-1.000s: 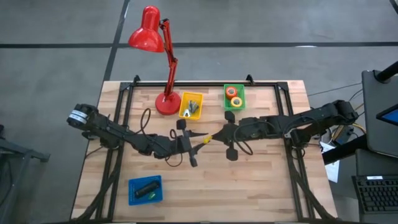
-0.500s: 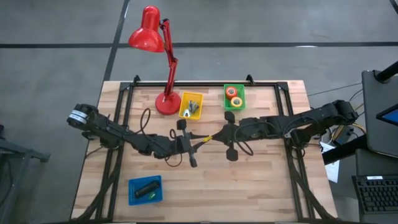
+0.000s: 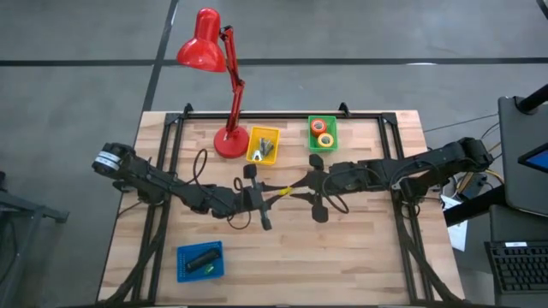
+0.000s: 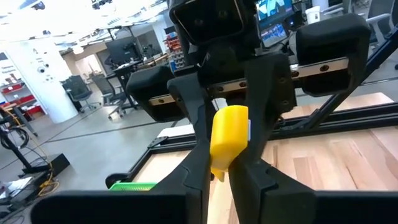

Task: Pick and place Stapler, Stapler remover, tape
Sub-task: Put the small yellow stapler into the blue bin, then return to Home Position

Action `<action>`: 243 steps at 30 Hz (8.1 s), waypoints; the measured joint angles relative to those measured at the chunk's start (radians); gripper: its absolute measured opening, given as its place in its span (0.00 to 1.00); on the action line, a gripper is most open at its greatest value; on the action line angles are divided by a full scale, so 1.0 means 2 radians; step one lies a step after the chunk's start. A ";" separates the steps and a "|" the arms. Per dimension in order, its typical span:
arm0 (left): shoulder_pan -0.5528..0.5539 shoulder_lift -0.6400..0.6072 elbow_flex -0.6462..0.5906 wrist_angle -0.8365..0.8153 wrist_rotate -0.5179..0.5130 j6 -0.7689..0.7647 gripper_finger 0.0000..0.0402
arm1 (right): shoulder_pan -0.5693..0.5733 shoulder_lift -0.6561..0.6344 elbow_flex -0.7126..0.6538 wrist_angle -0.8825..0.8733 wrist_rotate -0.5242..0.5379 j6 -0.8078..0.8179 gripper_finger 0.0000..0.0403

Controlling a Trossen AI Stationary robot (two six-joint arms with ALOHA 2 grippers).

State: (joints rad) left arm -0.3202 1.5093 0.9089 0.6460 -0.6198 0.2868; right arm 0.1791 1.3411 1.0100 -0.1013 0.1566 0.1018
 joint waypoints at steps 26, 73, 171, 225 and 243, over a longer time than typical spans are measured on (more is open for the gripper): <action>-0.147 -0.195 0.002 -0.536 0.195 -0.543 0.12 | -0.002 0.007 -0.045 -0.061 0.002 0.003 0.69; -0.190 -0.104 -0.044 -0.408 -0.133 -0.427 0.05 | 0.002 0.004 -0.117 0.119 -0.020 -0.022 0.04; 0.028 -0.738 -0.449 -0.223 0.132 -0.136 0.02 | -0.014 -0.581 -0.493 0.040 -0.052 -0.012 0.02; 0.028 -0.738 -0.449 -0.223 0.132 -0.136 0.02 | -0.014 -0.581 -0.492 0.040 -0.052 -0.012 0.02; 0.028 -0.737 -0.449 -0.223 0.131 -0.136 0.02 | -0.014 -0.581 -0.492 0.040 -0.052 -0.012 0.02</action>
State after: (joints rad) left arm -0.2642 0.0345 0.0113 0.1991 -0.3569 0.0145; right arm 0.1501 0.1795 0.0254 -0.0219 0.0532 0.0776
